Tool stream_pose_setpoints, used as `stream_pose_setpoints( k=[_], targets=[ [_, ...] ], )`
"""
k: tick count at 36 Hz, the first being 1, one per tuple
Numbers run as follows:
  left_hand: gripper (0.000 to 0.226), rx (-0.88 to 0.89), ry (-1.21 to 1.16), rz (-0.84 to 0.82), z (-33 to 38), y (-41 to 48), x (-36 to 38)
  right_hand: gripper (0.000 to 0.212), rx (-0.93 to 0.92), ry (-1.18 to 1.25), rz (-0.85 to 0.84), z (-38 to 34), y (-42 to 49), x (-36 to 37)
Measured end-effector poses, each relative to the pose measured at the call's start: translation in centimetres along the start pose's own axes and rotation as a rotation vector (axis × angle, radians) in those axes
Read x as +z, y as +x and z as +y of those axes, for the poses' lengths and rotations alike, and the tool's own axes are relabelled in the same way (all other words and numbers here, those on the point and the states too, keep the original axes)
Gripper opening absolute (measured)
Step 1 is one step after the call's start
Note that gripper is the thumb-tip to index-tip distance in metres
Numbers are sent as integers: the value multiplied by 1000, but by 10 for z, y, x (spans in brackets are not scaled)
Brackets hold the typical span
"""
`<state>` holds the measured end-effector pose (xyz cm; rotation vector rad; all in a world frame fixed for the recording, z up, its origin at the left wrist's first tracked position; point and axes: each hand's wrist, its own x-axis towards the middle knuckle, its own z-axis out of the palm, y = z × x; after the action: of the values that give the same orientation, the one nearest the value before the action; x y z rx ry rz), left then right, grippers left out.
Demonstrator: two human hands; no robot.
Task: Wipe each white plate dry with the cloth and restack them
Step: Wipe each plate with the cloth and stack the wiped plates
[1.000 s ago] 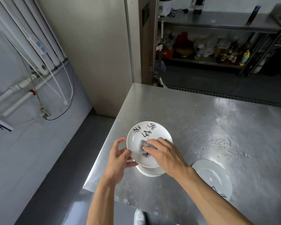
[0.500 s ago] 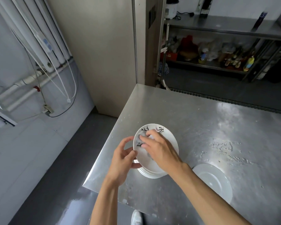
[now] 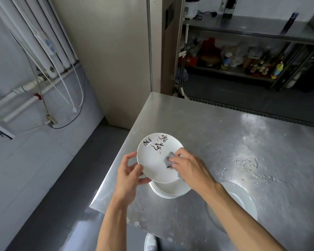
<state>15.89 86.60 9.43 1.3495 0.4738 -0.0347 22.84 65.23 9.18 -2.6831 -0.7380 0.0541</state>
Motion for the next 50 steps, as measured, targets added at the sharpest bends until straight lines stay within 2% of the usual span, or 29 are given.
stream_pose_setpoints(
  k=[3,5,8,11,14,19,25,30,34,36,39,41,44,47,50],
  targets=[
    [42,8,43,-25,2,-1,4,8,192,15,50,5,6,3],
    [43,10,66,-35,3,0,8,17,292,97,93,3,12,5],
    [46,5,84,-54,3,0,16,24,348,193,156,-4,23,-5],
    [48,18,95,-100,2,-4,23,28,287,286,186,-20,33,-16],
    [45,42,83,-122,3,-8,28,23,96,323,164,-40,35,-24],
    [40,73,16,-27,7,-6,21,21,-114,392,49,-55,27,-20],
    [40,47,-43,63,9,-4,4,21,-148,382,-69,-45,13,-15],
    [41,45,-29,90,8,-5,-1,19,-134,198,-72,-23,3,-13],
    [40,48,13,85,10,-7,-4,11,-40,-7,13,-1,1,-16],
    [40,55,40,54,12,-9,-1,23,53,33,43,3,7,-13],
    [41,60,87,0,16,-13,7,13,199,87,131,0,14,-18],
    [43,65,105,-31,17,-15,14,9,184,68,188,-6,19,-21],
    [47,71,115,-81,16,-18,22,13,128,139,273,-20,28,-23],
    [48,72,104,-91,14,-18,27,16,-15,255,228,-35,28,-28],
    [47,56,58,-40,13,-16,26,20,-72,335,206,-34,24,-30]
  ],
)
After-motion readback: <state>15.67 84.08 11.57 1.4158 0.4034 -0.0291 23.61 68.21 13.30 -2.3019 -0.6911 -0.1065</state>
